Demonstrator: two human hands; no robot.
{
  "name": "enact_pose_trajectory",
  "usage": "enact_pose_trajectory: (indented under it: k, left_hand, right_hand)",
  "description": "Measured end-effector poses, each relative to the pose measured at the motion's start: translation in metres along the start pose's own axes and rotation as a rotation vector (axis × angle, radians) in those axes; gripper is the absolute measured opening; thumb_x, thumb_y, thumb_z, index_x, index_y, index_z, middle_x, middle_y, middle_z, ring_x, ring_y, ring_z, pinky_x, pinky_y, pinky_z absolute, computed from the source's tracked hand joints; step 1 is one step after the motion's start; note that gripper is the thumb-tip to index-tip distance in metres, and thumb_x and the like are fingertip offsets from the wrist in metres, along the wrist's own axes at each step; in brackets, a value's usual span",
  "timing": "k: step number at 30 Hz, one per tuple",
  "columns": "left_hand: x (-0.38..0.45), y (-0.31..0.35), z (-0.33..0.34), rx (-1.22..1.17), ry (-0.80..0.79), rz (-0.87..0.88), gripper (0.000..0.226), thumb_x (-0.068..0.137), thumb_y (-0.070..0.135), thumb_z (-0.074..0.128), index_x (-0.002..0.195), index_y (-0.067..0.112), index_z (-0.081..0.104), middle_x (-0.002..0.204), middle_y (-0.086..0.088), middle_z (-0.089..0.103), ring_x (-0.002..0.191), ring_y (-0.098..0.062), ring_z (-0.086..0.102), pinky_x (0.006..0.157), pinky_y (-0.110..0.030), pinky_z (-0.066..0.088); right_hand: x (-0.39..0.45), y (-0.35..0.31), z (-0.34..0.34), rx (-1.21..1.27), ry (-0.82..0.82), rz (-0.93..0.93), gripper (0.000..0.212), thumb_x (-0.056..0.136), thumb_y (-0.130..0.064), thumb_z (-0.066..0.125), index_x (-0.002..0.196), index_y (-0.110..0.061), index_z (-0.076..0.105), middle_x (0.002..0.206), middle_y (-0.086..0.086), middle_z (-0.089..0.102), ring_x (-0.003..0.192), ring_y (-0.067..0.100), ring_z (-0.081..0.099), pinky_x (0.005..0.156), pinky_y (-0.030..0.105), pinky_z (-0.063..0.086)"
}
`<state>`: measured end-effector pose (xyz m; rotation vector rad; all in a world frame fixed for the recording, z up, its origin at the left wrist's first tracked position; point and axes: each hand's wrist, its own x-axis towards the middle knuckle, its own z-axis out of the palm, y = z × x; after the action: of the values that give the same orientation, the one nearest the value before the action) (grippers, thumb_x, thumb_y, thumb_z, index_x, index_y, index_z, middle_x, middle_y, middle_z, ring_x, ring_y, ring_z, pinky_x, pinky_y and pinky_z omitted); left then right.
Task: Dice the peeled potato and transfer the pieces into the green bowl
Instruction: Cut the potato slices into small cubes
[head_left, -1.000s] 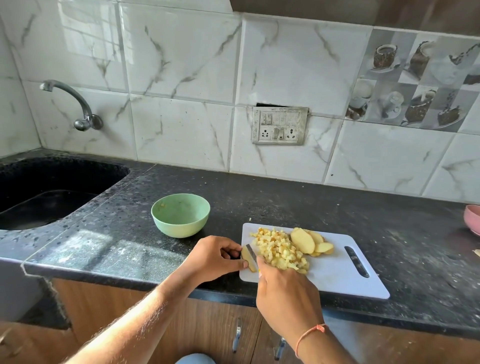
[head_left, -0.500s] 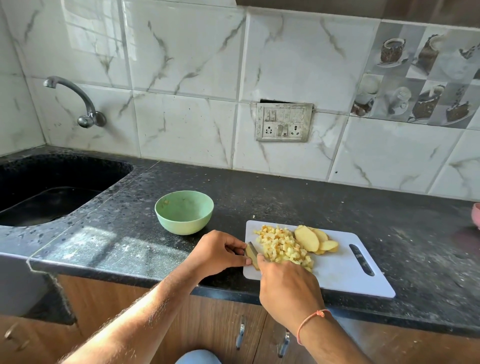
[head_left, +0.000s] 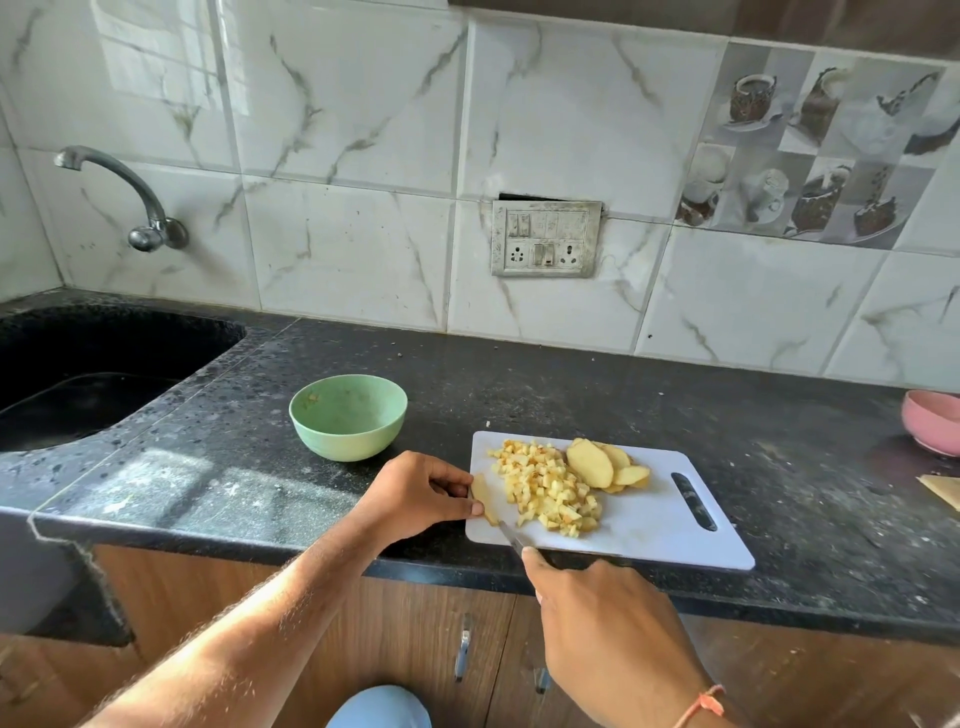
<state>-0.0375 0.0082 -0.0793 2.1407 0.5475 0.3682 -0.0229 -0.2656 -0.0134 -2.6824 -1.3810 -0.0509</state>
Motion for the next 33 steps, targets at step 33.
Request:
enact_pose_trajectory:
  k: [33]
  left_hand:
    - [-0.007,-0.012,0.001,0.34,0.128,0.624,0.019,0.094,0.05,0.071,0.108,0.044,0.082,0.093,0.03,0.069,0.099,-0.001,0.054,0.083,-0.024,0.051]
  right_hand:
    - [0.02,0.013,0.008,0.069,0.091,0.125,0.054,0.109,-0.042,0.03,0.161,-0.047,0.017,0.069,-0.009,0.038,0.056,0.012,0.037,0.051,0.022,0.029]
